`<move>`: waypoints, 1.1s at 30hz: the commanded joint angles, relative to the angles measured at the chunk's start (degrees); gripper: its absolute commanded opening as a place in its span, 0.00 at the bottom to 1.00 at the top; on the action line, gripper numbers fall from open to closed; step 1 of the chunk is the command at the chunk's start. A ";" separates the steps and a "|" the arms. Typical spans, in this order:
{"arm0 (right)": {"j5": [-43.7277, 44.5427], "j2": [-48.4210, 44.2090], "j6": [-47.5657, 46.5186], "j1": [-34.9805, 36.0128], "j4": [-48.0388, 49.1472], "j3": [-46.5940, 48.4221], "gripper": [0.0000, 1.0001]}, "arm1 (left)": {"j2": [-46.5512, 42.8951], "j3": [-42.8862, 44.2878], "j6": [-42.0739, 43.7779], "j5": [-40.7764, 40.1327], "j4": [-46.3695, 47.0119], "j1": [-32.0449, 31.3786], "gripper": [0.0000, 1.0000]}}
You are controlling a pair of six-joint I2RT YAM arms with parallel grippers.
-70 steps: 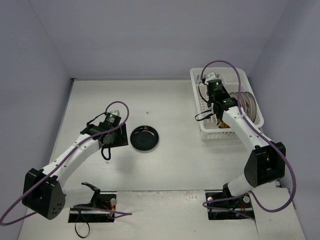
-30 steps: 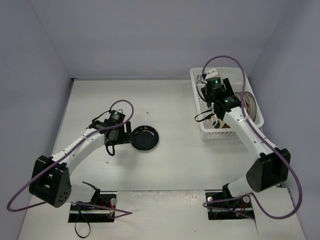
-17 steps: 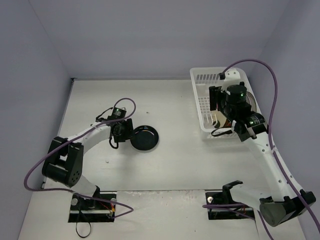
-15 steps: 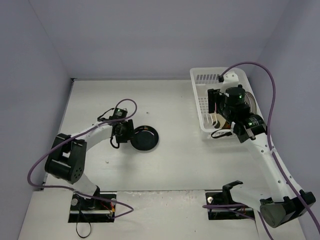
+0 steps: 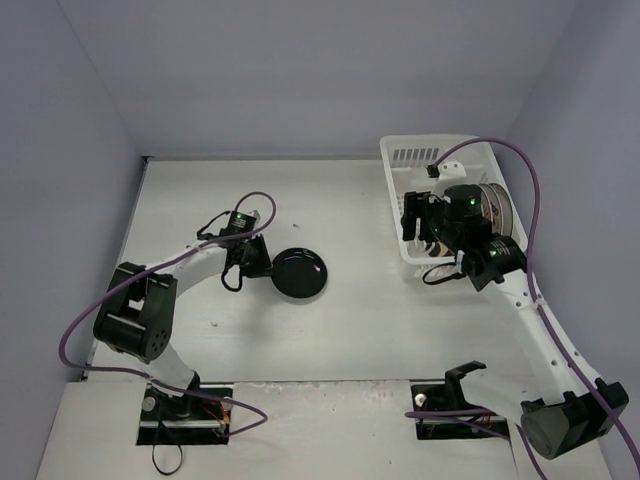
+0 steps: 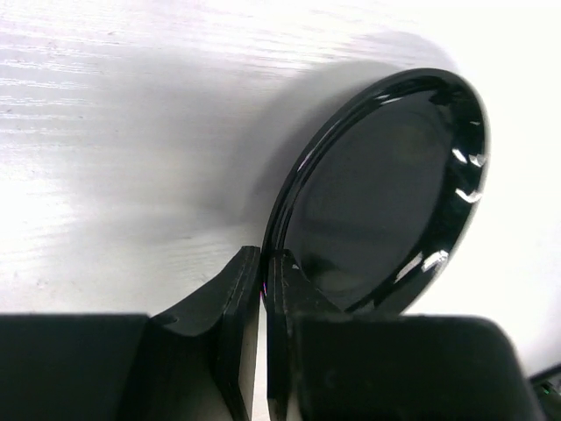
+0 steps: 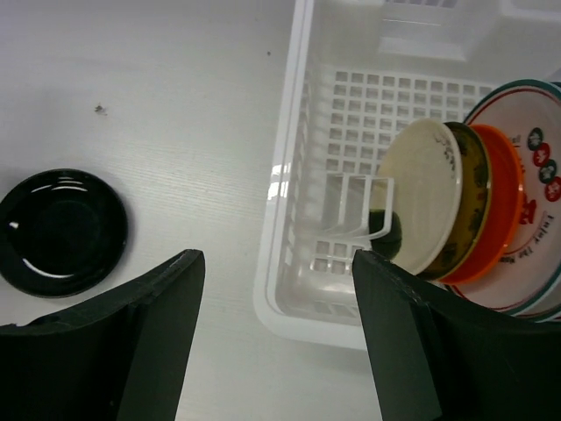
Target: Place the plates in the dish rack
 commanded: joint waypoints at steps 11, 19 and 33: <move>-18.87 4.24 11.56 3.93 13.86 -2.26 0.70 | -22.55 -0.05 -3.40 11.57 5.44 0.25 0.00; -25.46 10.12 14.73 8.06 18.52 -1.39 0.66 | -27.39 0.48 -7.27 17.30 9.49 0.25 0.00; -29.16 13.92 15.27 10.09 21.70 0.63 0.02 | -30.56 0.65 -8.15 19.14 12.05 0.25 0.00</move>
